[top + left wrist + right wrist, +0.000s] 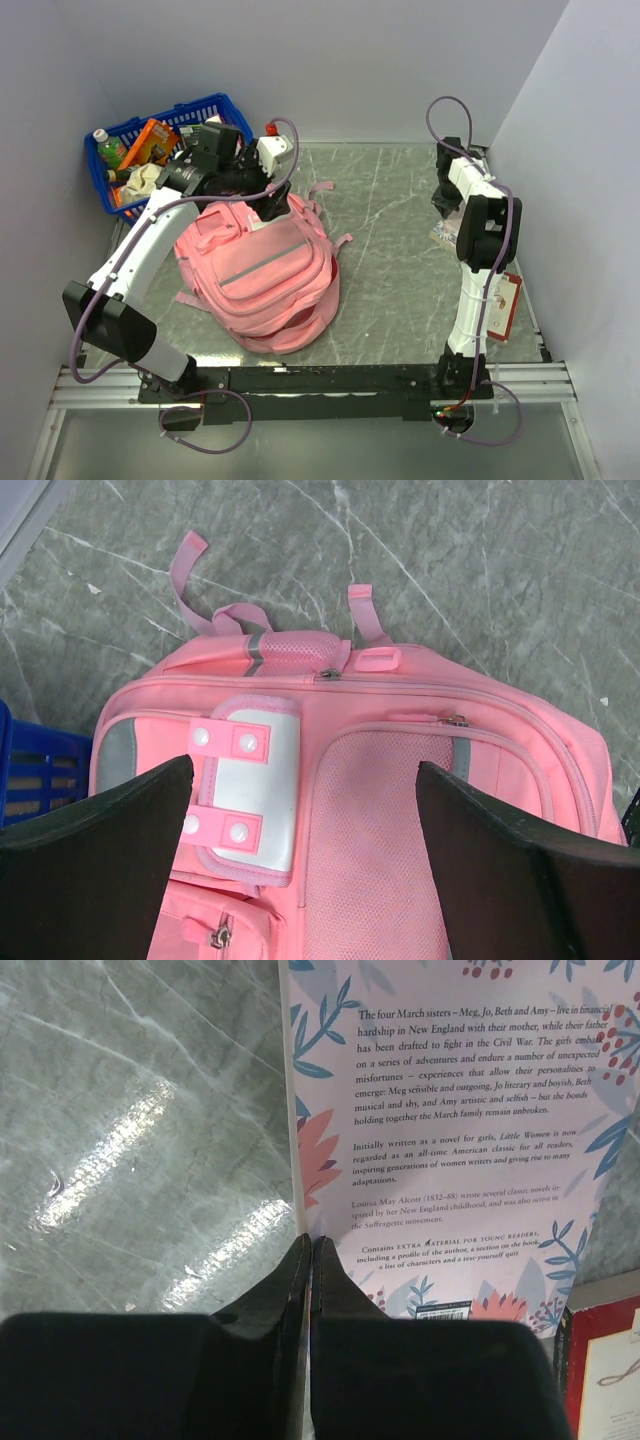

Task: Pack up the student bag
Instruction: Move the book to the center of the board.

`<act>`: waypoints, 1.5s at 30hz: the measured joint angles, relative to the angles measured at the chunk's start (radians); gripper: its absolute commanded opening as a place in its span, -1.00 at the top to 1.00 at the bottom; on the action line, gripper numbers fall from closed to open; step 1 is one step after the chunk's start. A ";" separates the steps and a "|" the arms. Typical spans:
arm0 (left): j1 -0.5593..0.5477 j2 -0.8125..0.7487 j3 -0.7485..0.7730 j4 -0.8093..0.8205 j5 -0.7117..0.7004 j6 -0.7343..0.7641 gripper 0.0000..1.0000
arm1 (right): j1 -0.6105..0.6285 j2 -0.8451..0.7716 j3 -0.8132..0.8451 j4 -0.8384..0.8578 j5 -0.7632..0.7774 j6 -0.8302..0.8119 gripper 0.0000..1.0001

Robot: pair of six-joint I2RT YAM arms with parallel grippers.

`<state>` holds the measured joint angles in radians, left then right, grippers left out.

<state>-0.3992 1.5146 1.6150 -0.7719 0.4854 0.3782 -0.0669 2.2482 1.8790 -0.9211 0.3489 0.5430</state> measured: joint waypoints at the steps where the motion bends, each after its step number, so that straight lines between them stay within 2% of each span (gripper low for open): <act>1: 0.000 0.000 0.000 0.000 0.000 0.000 -0.93 | 0.000 -0.002 -0.006 0.008 -0.001 -0.003 1.00; 8: 0.000 0.000 0.001 0.001 0.000 -0.002 -0.93 | 0.021 -0.051 -0.083 0.064 -0.011 -0.026 1.00; 11: 0.000 0.000 0.002 0.001 0.000 -0.002 -0.93 | 0.065 -0.115 -0.179 0.097 -0.032 -0.031 1.00; 15: 0.001 0.000 0.005 0.005 0.000 -0.004 -0.93 | 0.168 -0.266 -0.387 0.156 -0.135 0.000 1.00; 20: 0.001 0.000 0.005 0.008 0.001 -0.007 -0.93 | 0.325 -0.473 -0.666 0.233 -0.288 0.115 1.00; 25: 0.001 0.000 0.005 0.015 0.011 -0.010 -0.94 | 0.476 -0.583 -0.788 0.249 -0.373 0.224 0.99; 26: 0.001 -0.001 0.005 0.018 0.014 -0.012 -0.96 | 0.494 -0.592 -0.789 0.248 -0.393 0.236 0.75; 27: 0.000 -0.001 0.005 0.021 0.014 -0.018 -0.98 | 0.502 -0.597 -0.786 0.248 -0.406 0.243 0.43; 29: -0.010 -0.001 0.004 0.028 0.010 -0.033 -0.92 | 0.505 -0.602 -0.753 0.227 -0.421 0.247 -0.12; 30: -0.021 0.000 0.005 0.025 0.006 -0.037 -0.91 | 0.502 -0.602 -0.729 0.213 -0.415 0.248 -0.23; 31: -0.037 0.003 0.005 0.021 0.001 -0.043 -0.92 | 0.497 -0.603 -0.697 0.200 -0.411 0.237 -0.46; 33: -0.079 0.012 0.005 0.016 -0.005 -0.046 -0.94 | 0.483 -0.632 -0.663 0.209 -0.387 0.219 -0.62; 34: -0.103 0.018 0.005 0.016 -0.008 -0.048 -0.96 | 0.472 -0.664 -0.668 0.215 -0.382 0.207 -0.77; 41: -0.257 0.118 0.031 0.032 -0.007 -0.077 -0.99 | 0.291 -1.031 -0.939 0.292 -0.388 0.181 -0.80; 45: -0.294 0.227 0.052 0.071 0.032 -0.125 -0.96 | 0.259 -1.104 -1.113 0.337 -0.405 0.199 -0.84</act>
<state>-0.6933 1.7412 1.6669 -0.7013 0.5175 0.2531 0.1925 1.1446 0.7662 -0.5838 -0.0559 0.7418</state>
